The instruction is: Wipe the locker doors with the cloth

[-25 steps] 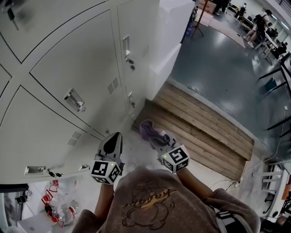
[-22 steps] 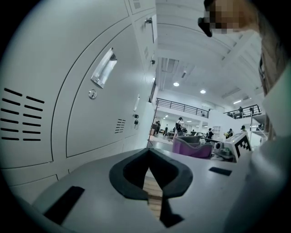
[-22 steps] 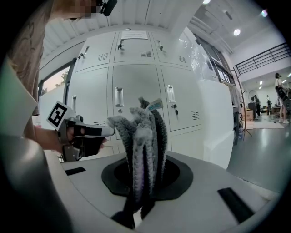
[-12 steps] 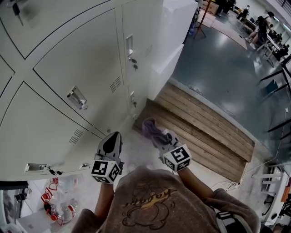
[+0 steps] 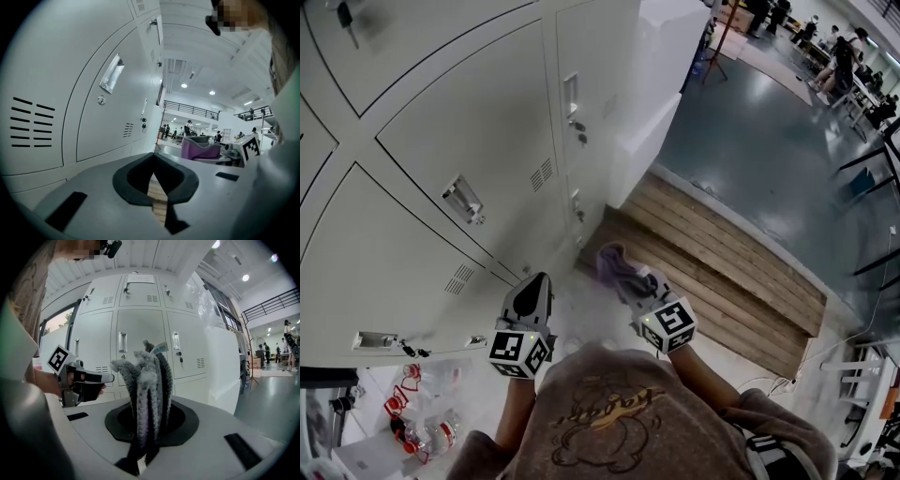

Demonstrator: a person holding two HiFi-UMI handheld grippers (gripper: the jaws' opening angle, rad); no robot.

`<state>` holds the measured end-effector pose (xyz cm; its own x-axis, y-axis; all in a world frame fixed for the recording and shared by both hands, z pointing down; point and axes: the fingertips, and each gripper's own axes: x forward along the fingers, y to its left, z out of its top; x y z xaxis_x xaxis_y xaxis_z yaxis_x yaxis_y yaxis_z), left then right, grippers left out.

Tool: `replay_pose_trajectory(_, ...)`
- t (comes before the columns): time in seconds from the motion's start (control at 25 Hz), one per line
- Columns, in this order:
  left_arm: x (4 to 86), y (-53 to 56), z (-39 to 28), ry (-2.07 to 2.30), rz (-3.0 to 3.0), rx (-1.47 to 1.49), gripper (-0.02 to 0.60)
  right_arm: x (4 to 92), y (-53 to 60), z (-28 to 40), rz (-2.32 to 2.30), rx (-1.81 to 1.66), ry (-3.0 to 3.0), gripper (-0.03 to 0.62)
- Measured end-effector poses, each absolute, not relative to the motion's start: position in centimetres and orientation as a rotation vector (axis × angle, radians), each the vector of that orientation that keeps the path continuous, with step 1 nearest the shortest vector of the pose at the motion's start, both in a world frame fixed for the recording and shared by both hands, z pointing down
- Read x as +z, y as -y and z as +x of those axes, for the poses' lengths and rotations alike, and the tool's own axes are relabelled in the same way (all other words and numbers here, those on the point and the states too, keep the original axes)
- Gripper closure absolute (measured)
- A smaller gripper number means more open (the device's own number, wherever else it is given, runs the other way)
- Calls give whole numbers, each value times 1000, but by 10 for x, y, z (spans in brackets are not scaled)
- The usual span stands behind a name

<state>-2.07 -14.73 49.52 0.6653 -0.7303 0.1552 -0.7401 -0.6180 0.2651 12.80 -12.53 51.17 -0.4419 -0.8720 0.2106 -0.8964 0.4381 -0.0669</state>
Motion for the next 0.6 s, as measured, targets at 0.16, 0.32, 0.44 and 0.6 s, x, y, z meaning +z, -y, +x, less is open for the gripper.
replay_pose_trajectory(0.16,493,146,-20,1171,2577,43,578,509,125,125,1557,248,2547,540)
replay_pose_trajectory(0.32,491,145,-19,1163,2581,39,578,508,124,125,1560,247,2554,540)
replay_pose_trajectory(0.44,490,144,-19,1164,2584,39,578,507,124,126,1560,240,2554,540)
replay_pose_trajectory(0.6,489,142,-19,1166,2581,36,578,505,123,126,1563,236,2549,540)
